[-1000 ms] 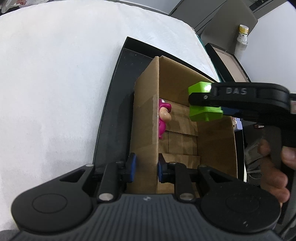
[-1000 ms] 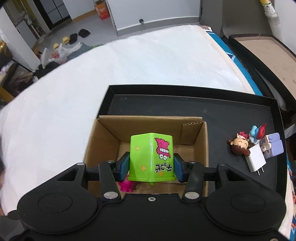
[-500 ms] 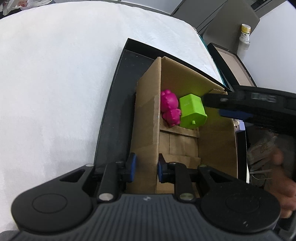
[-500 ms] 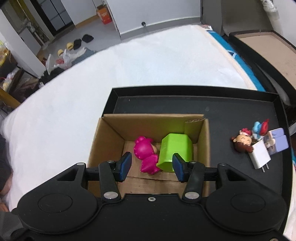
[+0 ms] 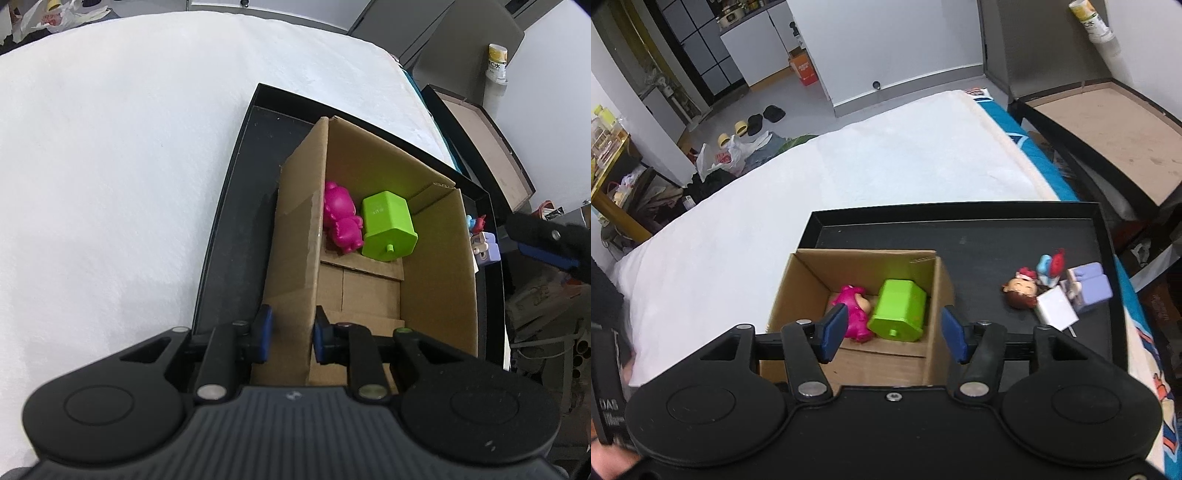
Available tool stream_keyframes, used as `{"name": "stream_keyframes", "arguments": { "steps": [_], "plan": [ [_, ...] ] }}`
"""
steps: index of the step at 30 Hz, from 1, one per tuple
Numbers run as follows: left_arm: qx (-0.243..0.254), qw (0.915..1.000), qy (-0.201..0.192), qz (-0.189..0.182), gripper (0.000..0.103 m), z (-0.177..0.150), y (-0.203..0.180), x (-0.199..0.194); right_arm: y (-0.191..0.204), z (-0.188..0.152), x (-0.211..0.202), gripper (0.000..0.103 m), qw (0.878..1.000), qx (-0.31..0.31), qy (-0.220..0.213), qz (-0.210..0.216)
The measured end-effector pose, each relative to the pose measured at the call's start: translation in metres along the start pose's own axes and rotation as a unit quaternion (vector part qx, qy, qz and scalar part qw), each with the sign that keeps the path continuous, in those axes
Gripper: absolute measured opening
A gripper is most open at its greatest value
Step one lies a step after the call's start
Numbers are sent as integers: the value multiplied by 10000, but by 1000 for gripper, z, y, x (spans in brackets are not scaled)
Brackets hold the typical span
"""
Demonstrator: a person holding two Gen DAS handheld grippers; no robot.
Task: Organize rigid objects
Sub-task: 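Lower the lime-green toy beside the pink figurine and open the right gripper, then withdraw the right gripper from the box toward the remaining toys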
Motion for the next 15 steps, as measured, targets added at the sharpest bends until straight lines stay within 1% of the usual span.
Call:
{"name": "stream_keyframes", "arguments": {
  "steps": [9, 15],
  "plan": [
    [-66, 9999, 9, 93, 19, 1, 4, 2, -24, -6, -17, 58, 9999, 102, -134, 35],
    [-104, 9999, 14, 97, 19, 2, 5, 2, -49, -5, -27, 59, 9993, 237, -287, -4]
  ]
}}
Point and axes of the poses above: each gripper's, at about its wrist camera, not at the fingertips, and x roughly the way its jaws point, y to its left, z to its top, the point moved 10 cm from there along x, roughly the way its jaws point, and after that the axes turned 6 degrees about z, right-handed, at the moved point
